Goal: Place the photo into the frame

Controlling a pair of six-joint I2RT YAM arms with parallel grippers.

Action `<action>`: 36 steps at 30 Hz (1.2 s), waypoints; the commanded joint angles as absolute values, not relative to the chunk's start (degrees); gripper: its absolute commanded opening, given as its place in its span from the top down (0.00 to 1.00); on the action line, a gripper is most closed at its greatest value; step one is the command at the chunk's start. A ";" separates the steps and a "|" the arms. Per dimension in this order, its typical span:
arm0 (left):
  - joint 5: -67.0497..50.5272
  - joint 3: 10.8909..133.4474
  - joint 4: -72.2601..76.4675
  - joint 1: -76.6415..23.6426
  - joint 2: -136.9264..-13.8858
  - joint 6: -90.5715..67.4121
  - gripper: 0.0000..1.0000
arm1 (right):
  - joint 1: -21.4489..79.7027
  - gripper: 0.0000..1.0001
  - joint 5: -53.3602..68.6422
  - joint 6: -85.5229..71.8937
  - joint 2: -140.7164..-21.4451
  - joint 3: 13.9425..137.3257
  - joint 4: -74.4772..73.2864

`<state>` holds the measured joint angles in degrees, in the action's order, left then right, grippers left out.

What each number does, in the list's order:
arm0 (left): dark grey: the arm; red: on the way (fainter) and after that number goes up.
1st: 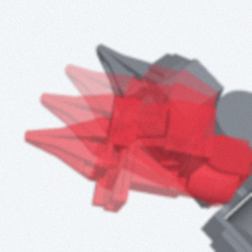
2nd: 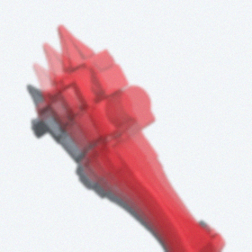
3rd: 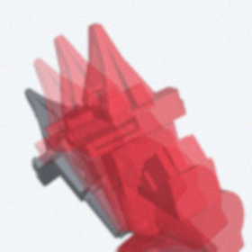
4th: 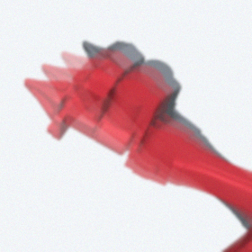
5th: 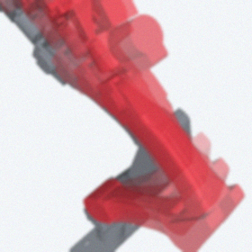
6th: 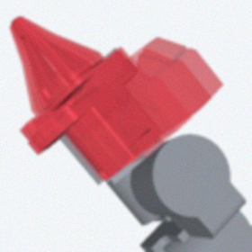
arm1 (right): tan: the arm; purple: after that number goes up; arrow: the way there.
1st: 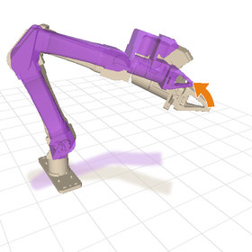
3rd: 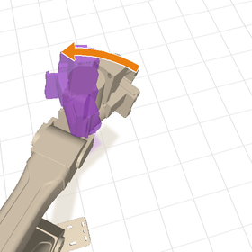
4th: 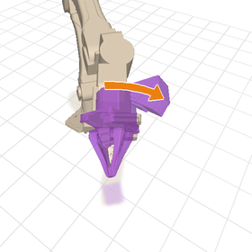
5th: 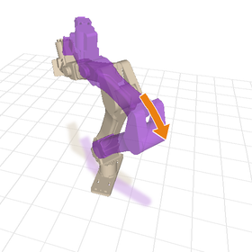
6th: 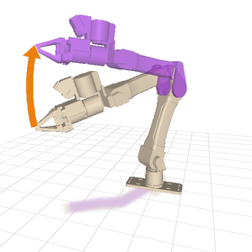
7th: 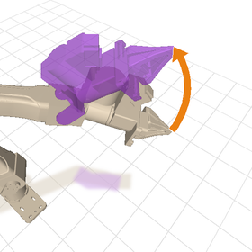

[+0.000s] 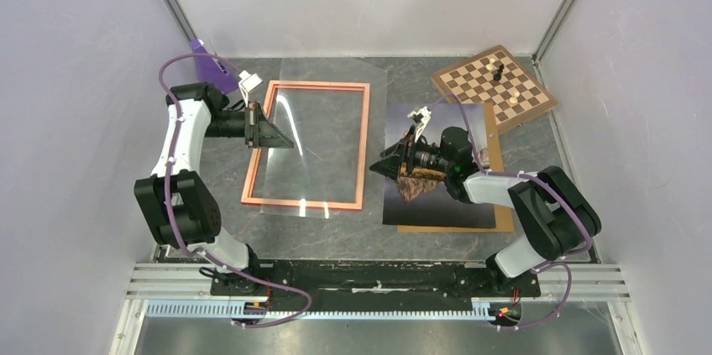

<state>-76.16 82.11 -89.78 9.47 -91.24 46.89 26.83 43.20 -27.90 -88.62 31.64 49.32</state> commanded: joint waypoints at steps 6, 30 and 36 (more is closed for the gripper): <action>-75.00 80.50 -91.83 12.52 -92.65 51.08 0.98 | 27.17 0.33 43.77 -20.60 -82.91 32.45 46.68; -55.62 66.36 -52.76 13.79 -82.11 15.30 0.98 | 29.60 0.62 40.41 -17.05 -83.07 36.47 41.58; -56.45 66.11 -51.94 13.45 -83.36 14.40 0.98 | 30.97 0.68 41.26 -17.27 -88.93 40.56 40.81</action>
<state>-55.83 66.24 -55.44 14.04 -83.37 17.98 29.61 40.34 -17.93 -86.00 36.51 40.25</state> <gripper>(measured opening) 0.033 0.338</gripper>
